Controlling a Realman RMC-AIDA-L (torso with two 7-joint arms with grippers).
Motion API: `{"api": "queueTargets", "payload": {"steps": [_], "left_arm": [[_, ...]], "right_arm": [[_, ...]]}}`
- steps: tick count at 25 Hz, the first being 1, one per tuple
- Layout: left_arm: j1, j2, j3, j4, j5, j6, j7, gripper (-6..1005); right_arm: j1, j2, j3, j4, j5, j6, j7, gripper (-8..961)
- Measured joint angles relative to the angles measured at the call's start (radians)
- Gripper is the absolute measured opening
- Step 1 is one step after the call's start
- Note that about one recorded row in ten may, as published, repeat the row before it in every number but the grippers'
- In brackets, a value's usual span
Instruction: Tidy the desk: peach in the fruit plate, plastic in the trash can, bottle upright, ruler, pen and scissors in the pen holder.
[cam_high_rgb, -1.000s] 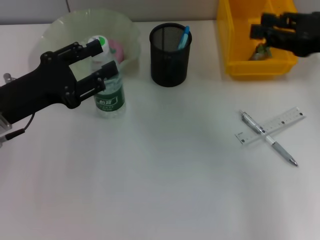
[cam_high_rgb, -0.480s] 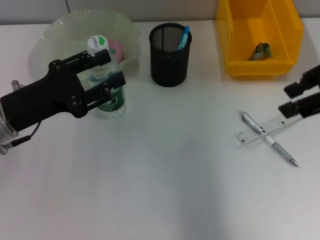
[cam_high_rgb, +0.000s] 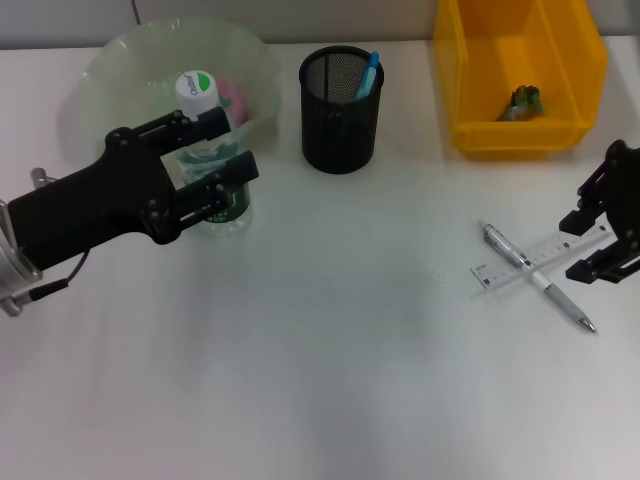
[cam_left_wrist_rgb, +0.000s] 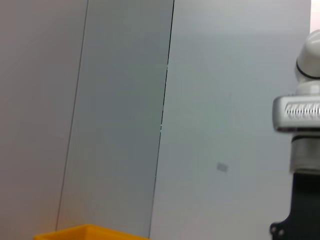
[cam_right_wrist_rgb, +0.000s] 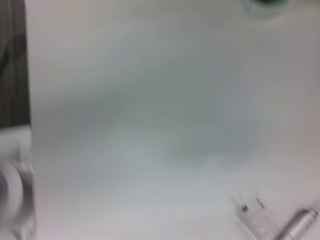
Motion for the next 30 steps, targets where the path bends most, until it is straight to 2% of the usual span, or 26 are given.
{"api": "queueTargets", "payload": {"steps": [1, 2, 4, 5, 8, 12, 18, 20, 30], "left_arm": [[0.0, 0.0, 0.0, 0.0, 0.0, 0.0, 0.0, 587], [-0.007, 0.001, 0.003, -0.019, -0.001, 0.0, 0.0, 587], [-0.013, 0.001, 0.01, -0.024, 0.0, 0.0, 0.0, 587], [-0.015, 0.001, 0.016, -0.024, 0.002, 0.0, 0.0, 587], [-0.017, 0.0, 0.02, -0.026, 0.001, 0.0, 0.006, 587], [-0.018, -0.003, 0.02, -0.028, -0.002, -0.001, 0.006, 587], [-0.023, -0.004, 0.02, -0.061, -0.014, -0.004, 0.01, 587], [-0.028, -0.004, 0.02, -0.071, -0.018, -0.006, 0.01, 587], [-0.042, -0.004, 0.019, -0.09, -0.018, -0.01, 0.008, 587]], "right_arm": [[0.008, 0.009, -0.009, 0.016, -0.035, 0.013, -0.025, 500], [0.029, 0.026, -0.017, 0.05, -0.091, 0.026, -0.076, 499], [0.038, 0.033, -0.018, 0.063, -0.113, 0.03, -0.096, 498], [0.047, 0.048, -0.022, 0.081, -0.143, 0.039, -0.146, 497], [0.046, 0.057, -0.038, 0.096, -0.156, 0.061, -0.193, 495], [0.017, 0.059, -0.12, 0.114, -0.161, 0.153, -0.291, 492], [-0.017, 0.065, -0.161, 0.146, -0.149, 0.257, -0.419, 488], [-0.01, 0.063, -0.17, 0.203, -0.13, 0.296, -0.465, 487], [-0.009, 0.066, -0.246, 0.31, -0.106, 0.448, -0.56, 480]]}}
